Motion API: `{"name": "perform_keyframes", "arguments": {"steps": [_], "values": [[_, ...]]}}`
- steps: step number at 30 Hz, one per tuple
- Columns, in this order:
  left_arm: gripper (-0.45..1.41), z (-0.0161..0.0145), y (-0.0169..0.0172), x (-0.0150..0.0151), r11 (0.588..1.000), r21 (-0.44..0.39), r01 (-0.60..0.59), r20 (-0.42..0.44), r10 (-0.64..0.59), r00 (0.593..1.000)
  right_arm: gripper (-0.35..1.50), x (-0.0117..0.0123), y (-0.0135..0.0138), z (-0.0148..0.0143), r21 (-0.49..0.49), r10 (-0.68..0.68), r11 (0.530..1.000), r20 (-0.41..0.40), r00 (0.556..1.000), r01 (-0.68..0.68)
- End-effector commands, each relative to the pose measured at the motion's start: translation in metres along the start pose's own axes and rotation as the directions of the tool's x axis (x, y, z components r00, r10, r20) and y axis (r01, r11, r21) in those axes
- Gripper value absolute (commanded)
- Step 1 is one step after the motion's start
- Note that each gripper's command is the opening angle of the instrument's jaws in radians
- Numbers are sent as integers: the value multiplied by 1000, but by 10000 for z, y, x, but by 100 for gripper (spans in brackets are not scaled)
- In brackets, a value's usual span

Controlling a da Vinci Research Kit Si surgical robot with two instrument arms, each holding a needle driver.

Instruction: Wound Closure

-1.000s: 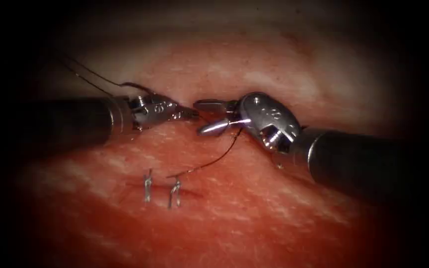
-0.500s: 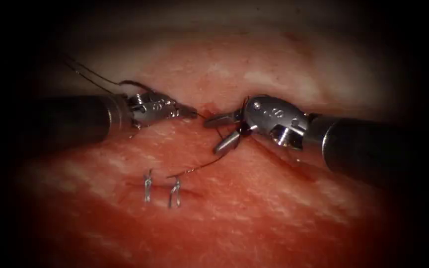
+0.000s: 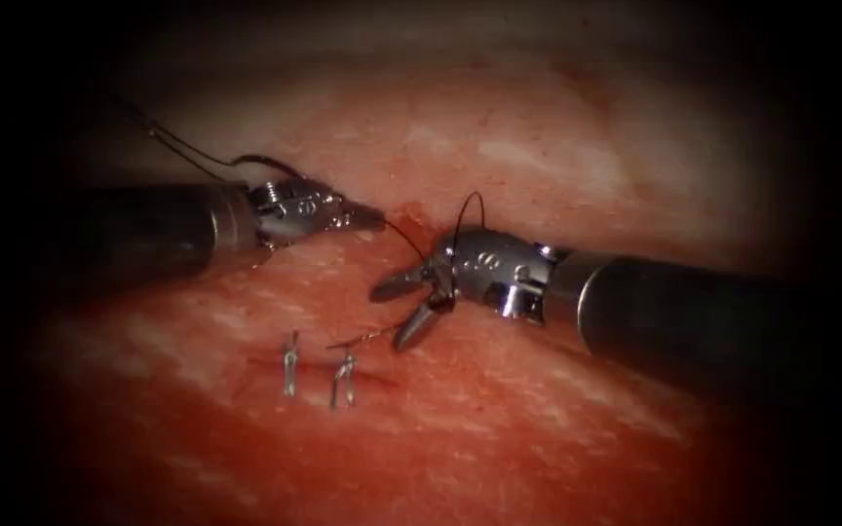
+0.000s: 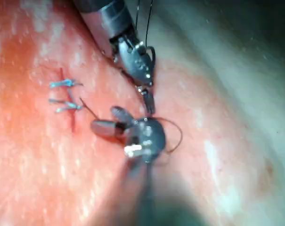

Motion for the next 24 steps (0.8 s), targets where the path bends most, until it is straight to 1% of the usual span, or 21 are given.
{"name": "perform_keyframes", "arguments": {"steps": [1, 3, 6, 8, 18, 19, 20, 21, 24], "values": [[-45, 8, 1, -1, 1000, -2, -2, -1, 2, 1000, 49, 0, 6, 10, 6, -5, 1000, -1, 1000, 5], [-45, 7, 2, -2, 1000, -3, -2, -1, 2, 1000, 34, -3, 4, 14, 16, -12, 1000, 10, 1000, 12], [-45, 5, 3, -4, 1000, -4, 2, -1, -2, 1000, 19, -7, 1, 19, 31, -24, 999, 39, 999, 23], [-45, 4, 4, -5, 1000, -5, 1, -1, -1, 1000, 12, -11, 0, 23, 38, -29, 999, 61, 998, 27], [-45, -2, 6, -10, 1000, -8, 5, -1, -5, 1000, 14, -26, -2, 31, 48, -35, 998, 118, 992, 30], [-45, -3, 7, -10, 1000, -8, 4, -1, -4, 1000, 3, -27, -3, 32, 52, -31, 998, 124, 992, 25], [-45, -3, 7, -10, 1000, -8, 4, -1, -4, 1000, -23, -27, -3, 32, 55, -25, 998, 126, 992, 18], [-45, -3, 8, -10, 1000, -8, 10, -1, -10, 1000, -35, -27, -2, 32, 54, -13, 999, 127, 992, 6], [-45, -5, 11, -11, 1000, -8, 10, -1, -10, 1000, -35, -27, -3, 29, 47, 16, 999, 125, 992, -22]]}}
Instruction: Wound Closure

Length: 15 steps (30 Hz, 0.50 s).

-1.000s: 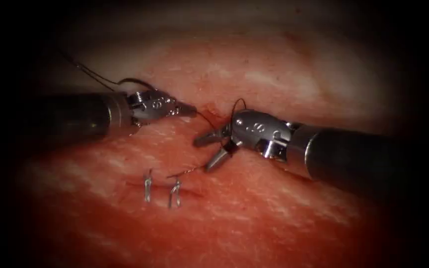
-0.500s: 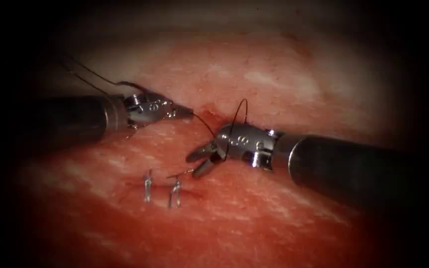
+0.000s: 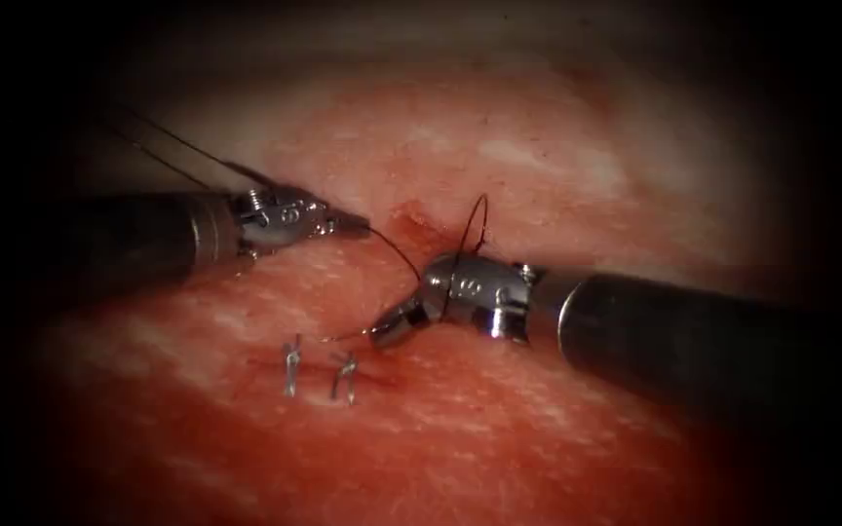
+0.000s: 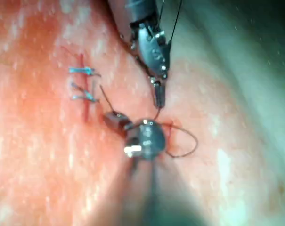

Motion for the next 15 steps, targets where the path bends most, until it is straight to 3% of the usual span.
{"name": "perform_keyframes", "arguments": {"steps": [1, 5, 8, 11, 15], "values": [[-45, 8, 2, -2, 1000, -1, 0, 0, 0, 1000, -35, 2, 5, 4, -12, 11, 1000, -21, 1000, -11], [-45, 3, 9, -5, 1000, -2, -1, 1, 1, 1000, -35, 5, 5, -14, -25, 103, 994, -177, 979, -109], [-45, -3, 16, -8, 1000, -3, -2, 2, 2, 1000, -35, 5, 6, -33, -31, 204, 974, -313, 927, -225], [-45, -12, 27, -13, 1000, -4, 3, 4, -3, 1000, -35, -1, 4, -51, -22, 350, 918, -425, 835, -396], [-45, -24, 41, -18, 1000, -7, 1, 9, -1, 1000, -35, -10, 6, -58, 4, 498, 829, -460, 735, -559]]}}
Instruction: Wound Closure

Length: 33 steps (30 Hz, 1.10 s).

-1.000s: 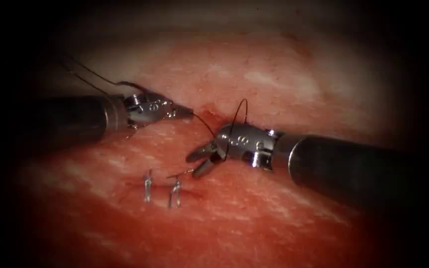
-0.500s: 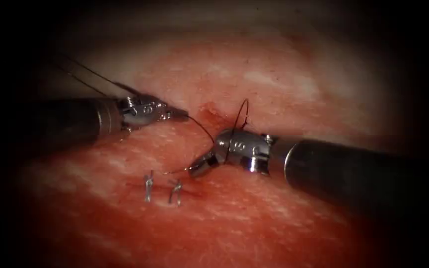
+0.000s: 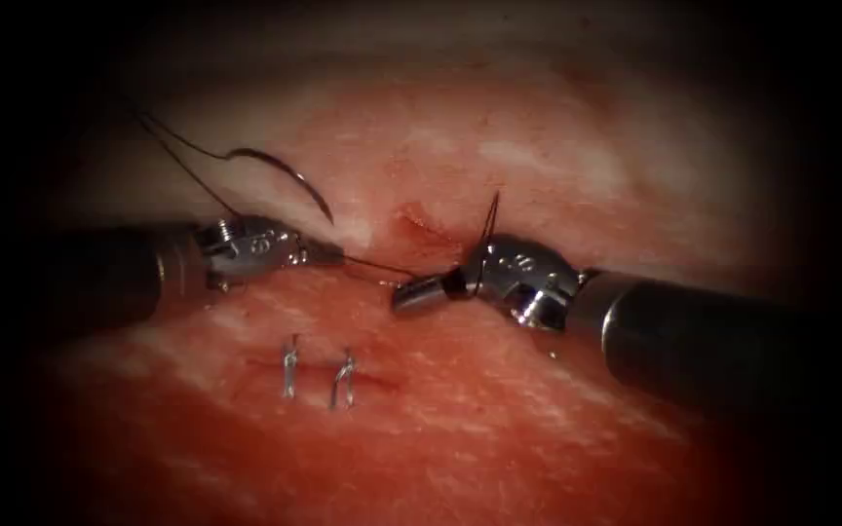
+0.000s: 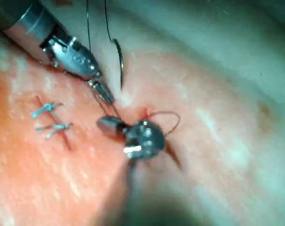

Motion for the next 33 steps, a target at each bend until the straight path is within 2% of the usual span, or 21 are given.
{"name": "perform_keyframes", "arguments": {"steps": [1, 6, 9, 10, 15, 24, 33], "values": [[-45, 4, 7, -3, 1000, -5, -2, 4, 2, 1000, -35, 3, 10, 4, -17, 86, 996, -10, 996, -86], [-45, -16, 31, -9, 1000, -6, 0, 9, 0, 1000, -35, 3, 21, -5, -39, 284, 957, -55, 957, -286], [-45, -29, 45, -11, 1000, -7, 3, 12, -3, 1000, -35, 4, 29, -8, -47, 379, 923, -69, 923, -383], [-45, -38, 51, -11, 1000, -10, 5, 14, -5, 1000, -35, 3, 33, -11, -54, 437, 896, -80, 896, -442], [-45, -75, 63, -10, 1000, -12, 10, 26, -10, 1000, -35, -3, 45, -26, -86, 537, 834, -94, 838, -544], [-45, -130, 70, -23, 1000, 14, 7, 44, -8, 999, -35, -11, 58, -50, -135, 557, 815, -83, 826, -563], [-45, -184, 71, -41, 999, 43, 0, 53, -2, 999, -35, -8, 66, -54, -187, 562, 808, -38, 826, -559]]}}
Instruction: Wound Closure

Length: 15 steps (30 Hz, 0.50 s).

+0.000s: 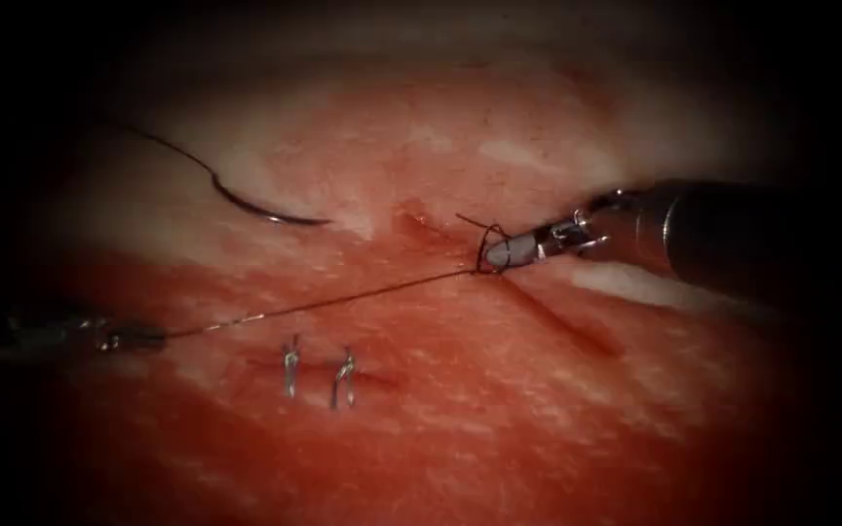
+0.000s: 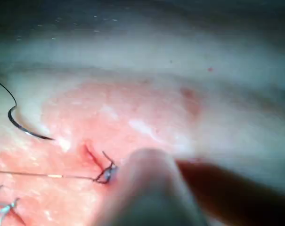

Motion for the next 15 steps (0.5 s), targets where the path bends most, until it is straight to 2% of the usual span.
{"name": "perform_keyframes", "arguments": {"steps": [1, 4, 15], "values": [[-45, 3, 2, -3, 1000, 2, 1, -2, -1, 1000, -35, 6, 2, 8, -8, -5, 1000, 6, 1000, 5], [-45, -11, 2, -9, 1000, 6, 7, -5, -7, 1000, -35, 8, 5, 6, -57, -7, 998, 8, 1000, 7], [-45, -44, 13, -33, 999, 23, 28, 0, -28, 1000, -35, 13, 25, -5, -128, 49, 990, -71, 996, -57]]}}
